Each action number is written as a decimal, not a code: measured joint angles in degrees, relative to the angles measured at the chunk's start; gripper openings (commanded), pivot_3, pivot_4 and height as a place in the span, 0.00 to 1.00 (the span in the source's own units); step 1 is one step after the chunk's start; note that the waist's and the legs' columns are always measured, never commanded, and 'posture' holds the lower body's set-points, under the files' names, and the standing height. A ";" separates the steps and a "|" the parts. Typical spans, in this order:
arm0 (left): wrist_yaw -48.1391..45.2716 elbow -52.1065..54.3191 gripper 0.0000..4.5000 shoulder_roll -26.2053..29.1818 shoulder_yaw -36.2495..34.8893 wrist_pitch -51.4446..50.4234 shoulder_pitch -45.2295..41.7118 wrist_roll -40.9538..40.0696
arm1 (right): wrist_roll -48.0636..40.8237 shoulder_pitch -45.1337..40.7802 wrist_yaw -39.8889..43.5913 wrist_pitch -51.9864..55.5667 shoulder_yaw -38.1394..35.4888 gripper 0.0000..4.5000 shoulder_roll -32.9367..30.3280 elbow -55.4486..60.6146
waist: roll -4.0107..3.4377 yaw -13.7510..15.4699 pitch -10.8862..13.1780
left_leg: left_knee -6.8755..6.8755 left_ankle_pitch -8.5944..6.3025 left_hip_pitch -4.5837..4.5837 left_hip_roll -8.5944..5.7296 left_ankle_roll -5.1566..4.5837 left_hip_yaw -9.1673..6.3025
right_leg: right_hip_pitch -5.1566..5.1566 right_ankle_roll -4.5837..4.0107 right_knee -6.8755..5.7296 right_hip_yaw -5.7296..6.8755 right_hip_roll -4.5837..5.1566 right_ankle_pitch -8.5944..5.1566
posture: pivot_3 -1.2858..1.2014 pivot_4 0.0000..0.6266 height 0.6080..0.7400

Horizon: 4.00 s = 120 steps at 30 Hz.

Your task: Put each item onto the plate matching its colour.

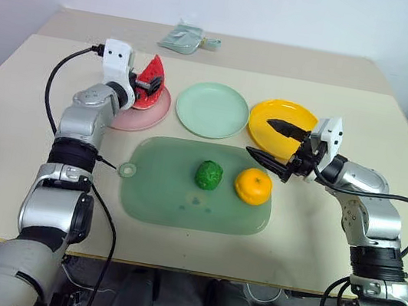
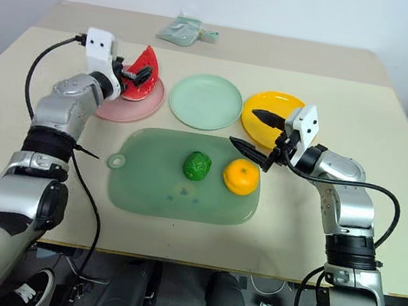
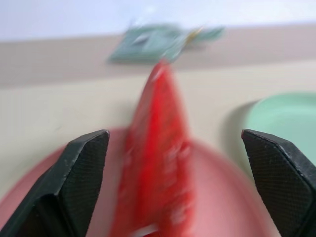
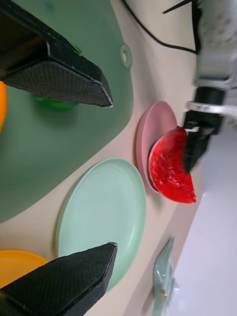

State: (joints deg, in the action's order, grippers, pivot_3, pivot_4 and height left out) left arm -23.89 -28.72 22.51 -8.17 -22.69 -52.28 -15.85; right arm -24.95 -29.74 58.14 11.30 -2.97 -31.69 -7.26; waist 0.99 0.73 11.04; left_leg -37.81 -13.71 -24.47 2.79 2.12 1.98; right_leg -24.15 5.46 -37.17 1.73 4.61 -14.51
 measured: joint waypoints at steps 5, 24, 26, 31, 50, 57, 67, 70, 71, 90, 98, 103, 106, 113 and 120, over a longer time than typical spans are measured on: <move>-7.97 15.10 0.99 0.05 0.28 -7.15 3.50 -7.12 | 0.04 -0.56 1.48 -1.19 -0.18 1.00 -0.03 -2.31 | -0.01 -0.17 0.00 | -0.02 0.00 0.04 0.00 -0.01 -0.01 | 0.02 0.00 -0.04 -0.02 -0.01 0.00 | 0.52 0.24 1.00; -39.11 35.88 0.99 8.41 12.77 -12.65 16.78 -18.31 | -1.31 -0.82 5.01 3.57 0.50 1.00 -1.55 0.98 | -0.03 0.14 0.00 | -0.07 -0.04 0.03 0.01 -0.08 -0.03 | 0.05 -0.01 -0.02 -0.02 -0.03 -0.01 | 0.52 0.24 1.00; -41.03 33.01 0.99 8.58 17.25 -5.91 16.82 -12.54 | -1.24 1.98 8.57 4.56 1.74 1.00 -5.01 3.59 | -0.03 0.24 0.00 | -0.09 -0.07 0.04 0.00 -0.13 -0.01 | 0.09 -0.01 0.05 -0.02 -0.03 -0.01 | 0.52 0.24 1.00; -42.12 25.65 0.99 3.25 19.07 4.57 16.54 -8.02 | -2.48 3.33 10.91 7.29 0.82 1.00 -8.72 4.29 | -0.04 -0.14 0.00 | -0.13 -0.09 0.05 0.03 -0.15 -0.02 | 0.08 -0.02 0.01 -0.03 -0.05 -0.01 | 0.52 0.24 1.00; -42.75 9.90 0.61 0.83 23.37 23.10 16.41 6.39 | -5.35 4.49 7.96 12.20 -0.70 1.00 -9.93 10.61 | -0.07 0.03 -0.01 | -0.17 -0.13 0.04 0.03 -0.22 -0.03 | 0.09 -0.01 0.00 -0.02 -0.04 -0.01 | 0.52 0.24 1.00; -38.01 6.16 0.53 -2.34 20.82 23.18 14.12 6.90 | -5.39 4.24 6.26 11.99 -0.73 1.00 -9.79 11.78 | -0.07 0.11 -0.01 | -0.19 -0.13 0.02 0.03 -0.22 -0.04 | 0.09 -0.01 -0.01 -0.02 -0.04 -0.01 | 0.52 0.24 1.00; -11.28 -19.23 0.53 -9.59 4.69 22.60 -10.11 4.14 | -0.88 -2.24 -0.95 5.07 -1.60 1.00 -3.46 4.51 | -0.04 0.00 0.00 | -0.13 -0.18 0.02 0.00 -0.31 -0.02 | 0.09 0.06 0.07 0.01 -0.04 -0.02 | 0.52 0.24 1.00; -8.40 -30.70 0.74 -10.93 4.07 25.24 -12.23 5.32 | -0.54 -2.09 -0.50 4.75 -0.56 1.00 -3.05 4.33 | -0.03 0.07 0.01 | -0.16 -0.18 -0.01 -0.02 -0.31 0.03 | 0.08 0.07 0.09 0.01 -0.01 -0.02 | 0.52 0.24 1.00; -7.72 -33.89 0.81 -11.37 4.06 26.02 -12.71 5.84 | -0.55 -2.05 -0.35 4.75 -0.51 1.00 -3.06 4.34 | -0.03 0.08 0.01 | -0.17 -0.18 -0.02 -0.02 -0.31 0.03 | 0.08 0.09 0.08 0.01 -0.01 -0.01 | 0.52 0.24 1.00; -43.27 5.23 0.99 1.45 3.99 8.89 3.76 -8.67 | -2.89 6.25 8.28 9.73 0.55 1.00 -9.88 10.17 | -0.07 -1.42 0.01 | -0.12 -0.17 0.02 0.03 -0.28 0.02 | 0.06 0.07 -0.02 -0.06 -0.03 -0.01 | 0.52 0.24 1.00; -53.52 32.74 0.99 17.90 3.70 -13.36 22.50 -23.15 | -0.68 4.87 8.32 9.64 4.11 1.00 -8.23 9.91 | -0.09 -0.72 0.00 | -0.20 -0.17 0.05 0.04 -0.29 -0.01 | 0.12 0.06 0.01 -0.07 0.01 -0.02 | 0.52 0.24 1.00; -52.82 38.07 0.99 19.54 1.99 -14.14 27.90 -25.55 | 2.31 4.24 7.39 9.06 7.19 1.00 -7.24 9.36 | -0.08 -0.08 0.00 | -0.21 -0.18 0.05 0.04 -0.30 0.00 | 0.11 0.05 0.01 -0.07 -0.01 -0.02 | 0.52 0.24 1.00; -52.54 39.49 0.99 20.37 1.84 -13.21 30.40 -25.39 | 4.80 4.08 7.34 8.12 8.71 1.00 -7.45 8.98 | -0.08 -0.04 0.00 | -0.21 -0.18 0.05 0.04 -0.30 0.01 | 0.11 0.05 0.01 -0.07 -0.01 -0.02 | 0.52 0.24 1.00; -51.93 40.83 0.99 20.35 1.83 -9.34 30.29 -24.29 | 7.54 4.11 7.96 7.03 9.42 1.00 -9.16 7.06 | -0.08 -0.04 0.00 | -0.21 -0.18 0.05 0.04 -0.30 0.01 | 0.11 0.05 0.01 -0.06 -0.01 -0.02 | 0.52 0.24 1.00; -51.96 40.85 1.00 20.40 3.37 -6.57 30.00 -22.24 | 10.04 3.74 8.21 6.51 9.59 0.72 -9.47 4.20 | -0.08 -0.12 0.00 | -0.20 -0.18 0.05 0.04 -0.30 0.02 | 0.10 0.05 0.01 -0.07 -0.02 -0.02 | 0.52 0.24 1.00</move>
State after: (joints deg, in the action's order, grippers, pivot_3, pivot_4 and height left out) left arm -75.85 12.13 42.90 -4.80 -29.26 -22.28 -38.08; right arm -14.91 -26.00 66.36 17.81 6.62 -41.16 -3.06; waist 0.90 0.61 11.04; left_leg -38.01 -13.89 -24.41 2.82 1.82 2.00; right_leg -24.05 5.51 -37.16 1.66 4.59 -14.54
